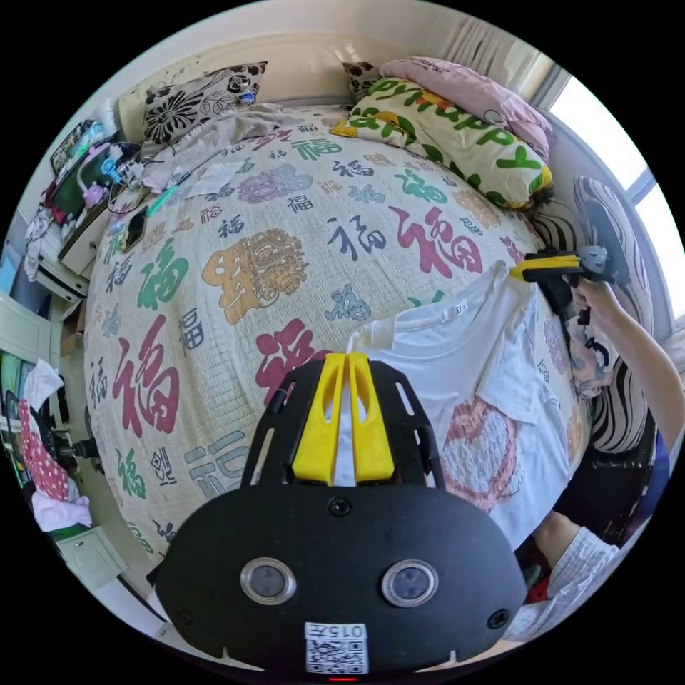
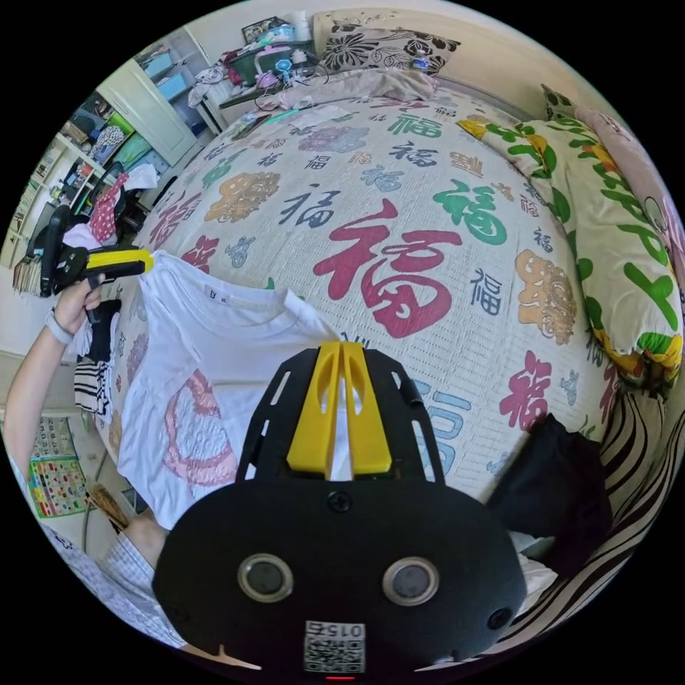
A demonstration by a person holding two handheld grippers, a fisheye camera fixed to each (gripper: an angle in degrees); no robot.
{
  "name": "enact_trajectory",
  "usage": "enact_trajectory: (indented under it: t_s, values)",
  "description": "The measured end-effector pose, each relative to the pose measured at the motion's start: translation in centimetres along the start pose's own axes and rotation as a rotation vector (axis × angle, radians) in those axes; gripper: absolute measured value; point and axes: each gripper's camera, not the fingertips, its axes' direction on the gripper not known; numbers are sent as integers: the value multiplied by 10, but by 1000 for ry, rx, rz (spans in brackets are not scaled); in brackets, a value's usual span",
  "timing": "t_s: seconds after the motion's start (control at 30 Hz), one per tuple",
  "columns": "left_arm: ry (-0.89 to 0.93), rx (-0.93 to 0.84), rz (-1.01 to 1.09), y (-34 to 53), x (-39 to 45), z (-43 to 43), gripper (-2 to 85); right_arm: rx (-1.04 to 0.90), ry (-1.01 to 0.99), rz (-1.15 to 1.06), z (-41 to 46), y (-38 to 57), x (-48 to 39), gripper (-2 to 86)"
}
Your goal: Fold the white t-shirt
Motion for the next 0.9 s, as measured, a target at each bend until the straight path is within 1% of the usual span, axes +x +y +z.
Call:
enact_trajectory:
  t_s: [0.1,0.17,0.23,0.3,0.4,0.5,0.57,0.63,0.7,0.77,0.83,0.9]
  values:
    - [12,30,39,31,10,-13,-2,25,-29,-42,-7,34,-3,-10]
    - [57,82,48,63,17,-28,-2,72,-104,-91,-21,79,-8,-10]
    - [135,151,79,116,33,-55,-2,97,-143,-128,-34,119,-15,-10]
    - [186,183,105,158,48,-76,-2,92,-166,-169,-43,159,-25,-10]
    - [210,193,125,228,78,-101,-1,74,-228,-216,-52,222,-44,-10]
    - [227,129,125,296,108,-105,0,10,-252,-269,-47,281,-67,-10]
    - [243,73,109,334,124,-101,-1,-78,-279,-301,-32,325,-83,-10]
    - [298,13,71,378,137,-92,-1,-152,-283,-308,-16,356,-93,-10]
    - [312,-43,41,402,145,-83,-1,-215,-303,-308,0,383,-101,-9]
    - [305,-85,34,418,154,-75,-1,-259,-275,-335,19,411,-110,-7]
    - [289,-126,45,432,163,-67,-1,-282,-248,-345,33,425,-114,-6]
    - [268,-159,22,439,163,-62,-1,-321,-262,-340,45,433,-114,-5]
